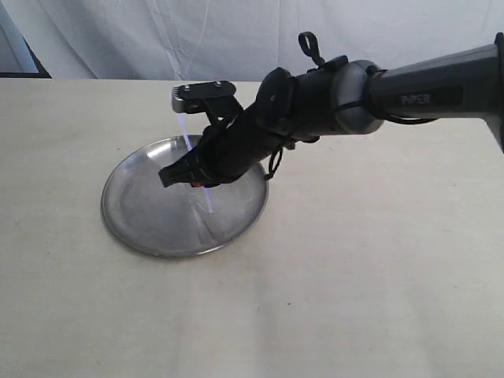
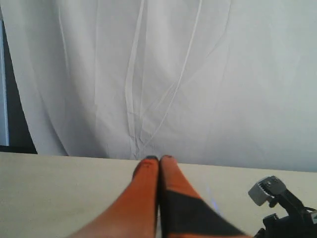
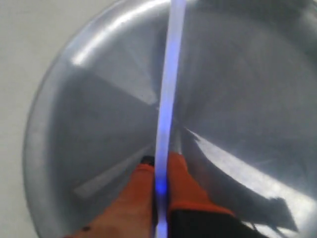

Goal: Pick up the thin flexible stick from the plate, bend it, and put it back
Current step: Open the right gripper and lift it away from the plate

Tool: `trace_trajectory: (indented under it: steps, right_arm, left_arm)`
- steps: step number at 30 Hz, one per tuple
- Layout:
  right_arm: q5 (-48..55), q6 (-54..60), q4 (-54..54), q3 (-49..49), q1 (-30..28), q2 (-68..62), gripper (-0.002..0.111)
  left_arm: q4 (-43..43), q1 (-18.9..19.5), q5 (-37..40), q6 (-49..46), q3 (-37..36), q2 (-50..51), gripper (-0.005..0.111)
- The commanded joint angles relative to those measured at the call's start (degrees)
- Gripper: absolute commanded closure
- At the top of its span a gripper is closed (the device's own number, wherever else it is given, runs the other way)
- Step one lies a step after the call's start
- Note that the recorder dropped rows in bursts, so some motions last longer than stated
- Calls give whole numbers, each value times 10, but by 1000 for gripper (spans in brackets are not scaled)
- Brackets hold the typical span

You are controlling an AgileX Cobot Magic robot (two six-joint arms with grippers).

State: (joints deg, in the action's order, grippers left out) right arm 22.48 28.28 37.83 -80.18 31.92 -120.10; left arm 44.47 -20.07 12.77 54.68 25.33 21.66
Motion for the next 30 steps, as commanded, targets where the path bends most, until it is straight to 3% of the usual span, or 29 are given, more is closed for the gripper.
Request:
trace_trajectory:
  steps: [1,12,15,18,19,20,24,25,26,27,30]
  right_arm:
    - [88,-76,-95,-42,-26,-23,108]
    - [104,-77,-113,-43,-26,-32,107]
    - [99,-77,-114,-43,-26,-35,95]
    - [97,-77,-115,-43,-26,-34,68]
    - [100,-81,-115,-43,-26,-26,52]
    - [103,-90,-115,-43,-26,-22,51]
    - [121,-104,-118,-43,-26,28,80]
    - [121,-104,-119,-43,-26,56,95]
    - [119,-104,-119,-43,-26,74,103]
    - [112,-104,-119,-43,-26,109,108]
    - [107,-104,-130,-41,-26,175,108]
  left_arm:
    - [-25,-1,14,-16,-3,-22,107]
    - [-61,-1,53,-59,-7,-25,107]
    - [-61,-1,50,-59,-21,-25,107]
    - [-61,-1,50,-59,-38,-25,107]
    - [-61,-1,50,-59,-47,-25,107]
    - [-61,-1,49,-59,-50,-25,107]
    - [-51,-1,34,-59,-76,-25,107]
    - [-59,-1,33,-57,-89,-25,107]
    - [-65,-1,36,-57,-98,-25,107]
    - [-65,-1,43,-57,-112,-25,107]
    - [-100,-1,53,-57,-133,-25,107]
